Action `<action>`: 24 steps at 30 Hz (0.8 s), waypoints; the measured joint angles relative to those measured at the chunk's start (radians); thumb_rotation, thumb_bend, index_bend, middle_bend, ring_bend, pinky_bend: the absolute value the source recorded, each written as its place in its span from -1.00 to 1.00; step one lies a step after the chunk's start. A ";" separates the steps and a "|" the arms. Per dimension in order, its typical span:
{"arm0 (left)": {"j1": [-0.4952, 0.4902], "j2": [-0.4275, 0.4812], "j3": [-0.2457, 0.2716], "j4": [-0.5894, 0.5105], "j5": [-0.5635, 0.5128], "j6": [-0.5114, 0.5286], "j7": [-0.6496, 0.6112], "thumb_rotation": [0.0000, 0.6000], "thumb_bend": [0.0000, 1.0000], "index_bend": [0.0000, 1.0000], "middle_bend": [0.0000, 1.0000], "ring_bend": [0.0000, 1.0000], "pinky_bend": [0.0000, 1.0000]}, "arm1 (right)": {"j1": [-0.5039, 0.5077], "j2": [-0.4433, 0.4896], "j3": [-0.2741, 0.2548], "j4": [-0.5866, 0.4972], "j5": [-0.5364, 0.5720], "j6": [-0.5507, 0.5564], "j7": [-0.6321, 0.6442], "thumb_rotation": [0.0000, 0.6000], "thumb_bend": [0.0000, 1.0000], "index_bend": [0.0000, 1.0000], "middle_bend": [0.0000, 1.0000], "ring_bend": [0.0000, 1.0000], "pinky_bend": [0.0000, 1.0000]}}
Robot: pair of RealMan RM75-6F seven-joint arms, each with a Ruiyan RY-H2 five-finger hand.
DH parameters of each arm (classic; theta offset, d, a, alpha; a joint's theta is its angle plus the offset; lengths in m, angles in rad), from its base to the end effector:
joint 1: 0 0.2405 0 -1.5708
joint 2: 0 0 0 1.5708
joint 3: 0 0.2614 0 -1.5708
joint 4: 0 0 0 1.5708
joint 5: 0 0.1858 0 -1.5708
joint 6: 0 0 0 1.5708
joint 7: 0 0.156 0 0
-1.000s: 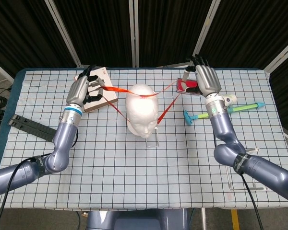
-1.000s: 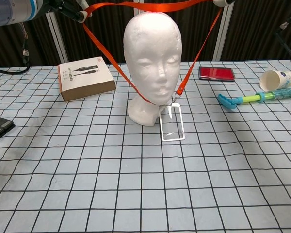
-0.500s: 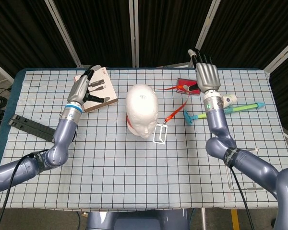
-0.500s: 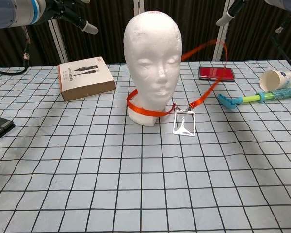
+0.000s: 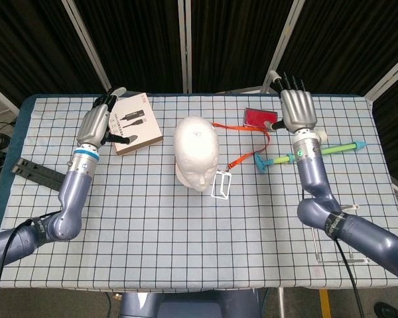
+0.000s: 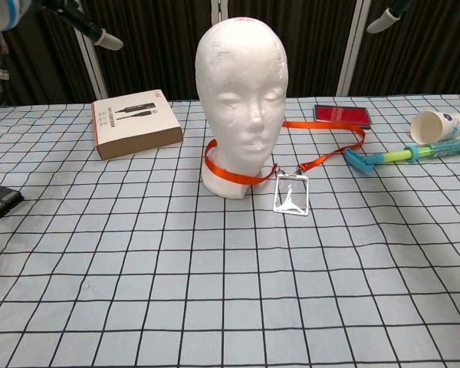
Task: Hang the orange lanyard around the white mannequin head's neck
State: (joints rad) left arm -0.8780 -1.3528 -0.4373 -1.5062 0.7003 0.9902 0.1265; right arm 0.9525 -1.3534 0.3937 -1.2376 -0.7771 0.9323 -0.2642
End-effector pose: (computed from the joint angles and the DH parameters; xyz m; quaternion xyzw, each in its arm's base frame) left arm -0.1194 0.4384 0.1233 -0.5384 -0.4997 -0.5041 0.4542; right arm -0.1308 -0.4789 0.1564 0.5907 -0.3684 0.4436 0.5644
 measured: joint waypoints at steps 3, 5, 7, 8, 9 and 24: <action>0.061 0.049 0.055 -0.046 0.096 0.073 0.019 1.00 -1.00 -1.00 -1.00 -1.00 -1.00 | -0.058 0.082 -0.029 -0.087 -0.048 0.017 0.010 1.00 0.09 -1.00 -1.00 -1.00 -1.00; 0.102 0.081 0.095 -0.073 0.154 0.117 0.035 1.00 -1.00 -1.00 -1.00 -1.00 -1.00 | -0.108 0.148 -0.054 -0.158 -0.093 0.025 0.030 1.00 0.32 -0.98 -1.00 -1.00 -1.00; 0.151 0.114 0.143 -0.103 0.211 0.167 0.059 1.00 -1.00 -1.00 -1.00 -1.00 -1.00 | -0.153 0.209 -0.084 -0.215 -0.146 0.025 0.060 1.00 0.52 -0.95 -1.00 -1.00 -1.00; 0.171 0.127 0.162 -0.116 0.230 0.188 0.070 1.00 -1.00 -1.00 -1.00 -1.00 -1.00 | -0.170 0.231 -0.096 -0.234 -0.169 0.024 0.074 1.00 0.57 -0.94 -1.00 -1.00 -1.00; 0.196 0.143 0.184 -0.135 0.252 0.215 0.084 1.00 -1.00 -1.00 -1.00 -1.00 -1.00 | -0.185 0.248 -0.108 -0.251 -0.193 0.024 0.087 1.00 0.62 -0.92 -1.00 -1.00 -1.00; 0.439 0.257 0.335 -0.321 0.379 0.437 0.171 1.00 -1.00 -1.00 -1.00 -1.00 -1.00 | -0.283 0.274 -0.278 -0.386 -0.547 -0.035 0.258 1.00 0.83 -0.57 -0.70 -0.98 -0.73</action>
State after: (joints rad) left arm -0.4394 -1.0954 -0.1026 -1.8276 1.0797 1.4273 0.2978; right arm 0.6695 -1.0790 0.1159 -1.6234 -1.3244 0.8975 -0.0063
